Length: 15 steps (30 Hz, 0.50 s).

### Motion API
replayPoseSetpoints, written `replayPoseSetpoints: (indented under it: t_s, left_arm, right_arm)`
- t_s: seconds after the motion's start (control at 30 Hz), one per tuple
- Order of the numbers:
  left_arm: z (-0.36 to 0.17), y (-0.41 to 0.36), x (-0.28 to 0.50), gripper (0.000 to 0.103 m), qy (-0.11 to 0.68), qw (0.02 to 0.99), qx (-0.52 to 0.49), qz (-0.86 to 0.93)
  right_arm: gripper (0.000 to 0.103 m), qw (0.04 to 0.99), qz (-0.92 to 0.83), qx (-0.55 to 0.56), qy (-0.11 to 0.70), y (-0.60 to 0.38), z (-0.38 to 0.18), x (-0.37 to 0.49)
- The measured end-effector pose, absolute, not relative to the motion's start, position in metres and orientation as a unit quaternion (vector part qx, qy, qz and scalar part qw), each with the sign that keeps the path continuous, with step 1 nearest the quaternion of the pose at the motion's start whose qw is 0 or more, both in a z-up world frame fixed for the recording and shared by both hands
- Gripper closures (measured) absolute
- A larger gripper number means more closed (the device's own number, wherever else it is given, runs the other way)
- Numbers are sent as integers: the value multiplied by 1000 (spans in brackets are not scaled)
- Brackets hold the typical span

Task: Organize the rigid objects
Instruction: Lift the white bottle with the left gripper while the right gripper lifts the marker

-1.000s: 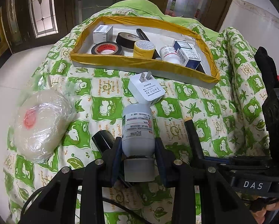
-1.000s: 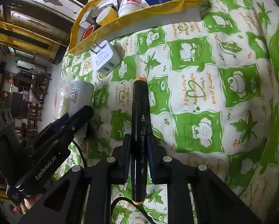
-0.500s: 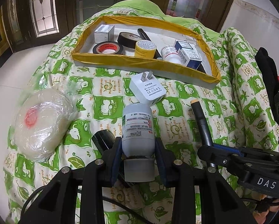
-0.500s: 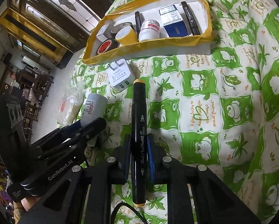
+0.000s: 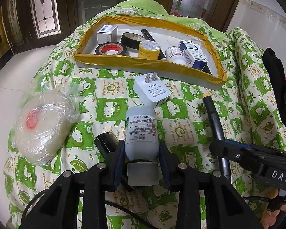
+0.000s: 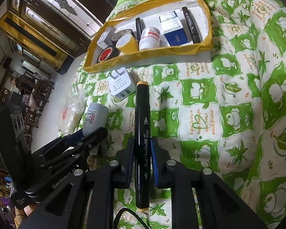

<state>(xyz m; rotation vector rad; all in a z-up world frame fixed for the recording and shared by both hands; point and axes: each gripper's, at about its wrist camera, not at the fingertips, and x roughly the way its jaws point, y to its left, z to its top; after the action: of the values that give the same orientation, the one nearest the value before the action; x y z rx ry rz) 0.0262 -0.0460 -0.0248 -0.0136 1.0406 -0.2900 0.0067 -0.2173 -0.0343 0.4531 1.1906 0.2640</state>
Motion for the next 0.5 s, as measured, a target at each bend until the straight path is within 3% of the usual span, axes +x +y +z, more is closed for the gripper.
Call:
replayPoseSetpoints:
  t_s: [0.5]
  left_arm:
    - [-3, -16, 29, 67, 474, 870, -54, -128]
  right_arm:
    - [87, 820, 98, 207, 524, -240, -16, 11]
